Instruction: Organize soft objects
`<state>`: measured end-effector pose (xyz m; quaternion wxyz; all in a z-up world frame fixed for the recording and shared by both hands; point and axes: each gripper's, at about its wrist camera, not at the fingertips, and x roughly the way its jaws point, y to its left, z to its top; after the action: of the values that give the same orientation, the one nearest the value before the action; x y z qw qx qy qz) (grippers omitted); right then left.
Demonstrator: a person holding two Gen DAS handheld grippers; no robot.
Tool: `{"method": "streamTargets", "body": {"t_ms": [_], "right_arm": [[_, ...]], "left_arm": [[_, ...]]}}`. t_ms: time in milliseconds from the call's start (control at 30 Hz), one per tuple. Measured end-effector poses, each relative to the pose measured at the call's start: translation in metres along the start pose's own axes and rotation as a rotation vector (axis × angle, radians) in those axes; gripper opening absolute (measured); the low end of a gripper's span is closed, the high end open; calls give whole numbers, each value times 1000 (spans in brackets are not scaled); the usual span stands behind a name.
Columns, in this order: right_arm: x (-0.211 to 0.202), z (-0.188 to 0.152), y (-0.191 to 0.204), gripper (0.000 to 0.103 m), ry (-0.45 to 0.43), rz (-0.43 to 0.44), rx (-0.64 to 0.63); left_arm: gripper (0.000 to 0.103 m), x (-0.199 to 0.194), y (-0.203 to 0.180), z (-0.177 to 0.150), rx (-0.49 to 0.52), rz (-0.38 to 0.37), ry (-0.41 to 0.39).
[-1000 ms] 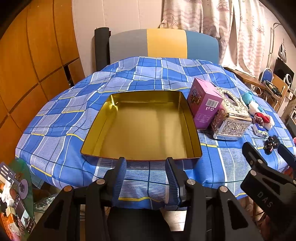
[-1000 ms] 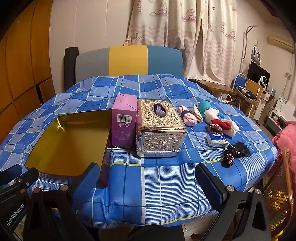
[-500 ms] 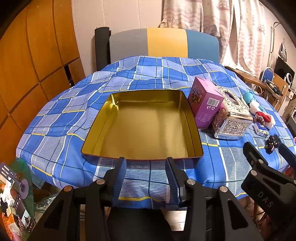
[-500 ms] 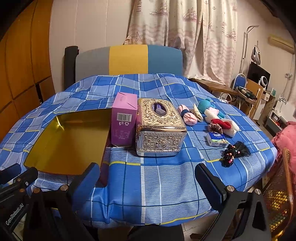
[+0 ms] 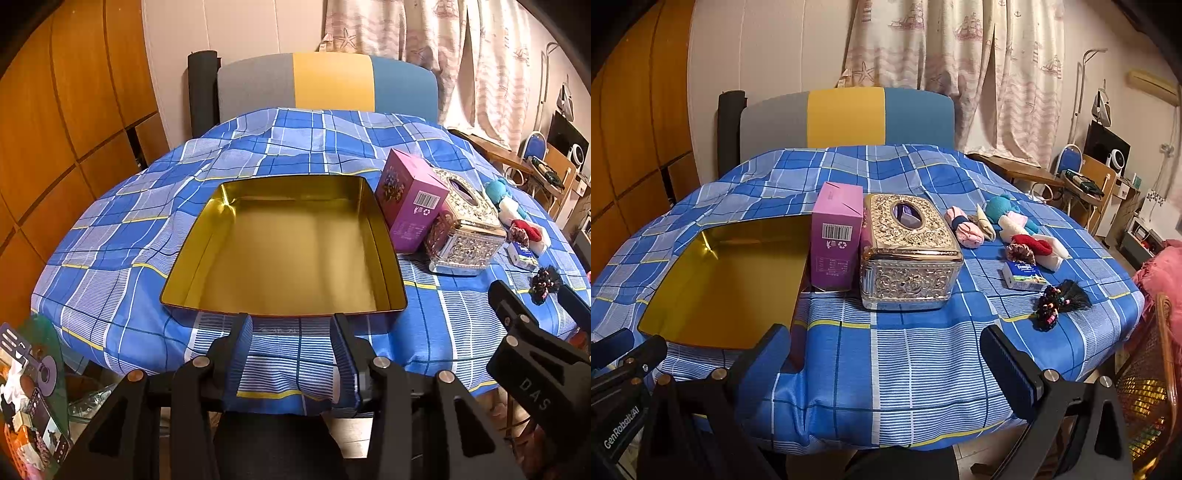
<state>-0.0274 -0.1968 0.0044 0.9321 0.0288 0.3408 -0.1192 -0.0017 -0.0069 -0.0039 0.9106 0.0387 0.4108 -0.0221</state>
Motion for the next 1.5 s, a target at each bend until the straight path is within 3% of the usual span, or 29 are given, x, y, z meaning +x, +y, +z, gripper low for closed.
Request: {"method": "streamTargets", "body": {"t_ms": [1233, 1500], "right_arm": [[1, 6, -9, 103, -10, -9, 32], [-3, 18, -31, 103, -47, 0, 80]], "left_arm": [[44, 3, 1, 2, -3, -8, 13], [44, 20, -2, 11, -10, 0, 76]]}}
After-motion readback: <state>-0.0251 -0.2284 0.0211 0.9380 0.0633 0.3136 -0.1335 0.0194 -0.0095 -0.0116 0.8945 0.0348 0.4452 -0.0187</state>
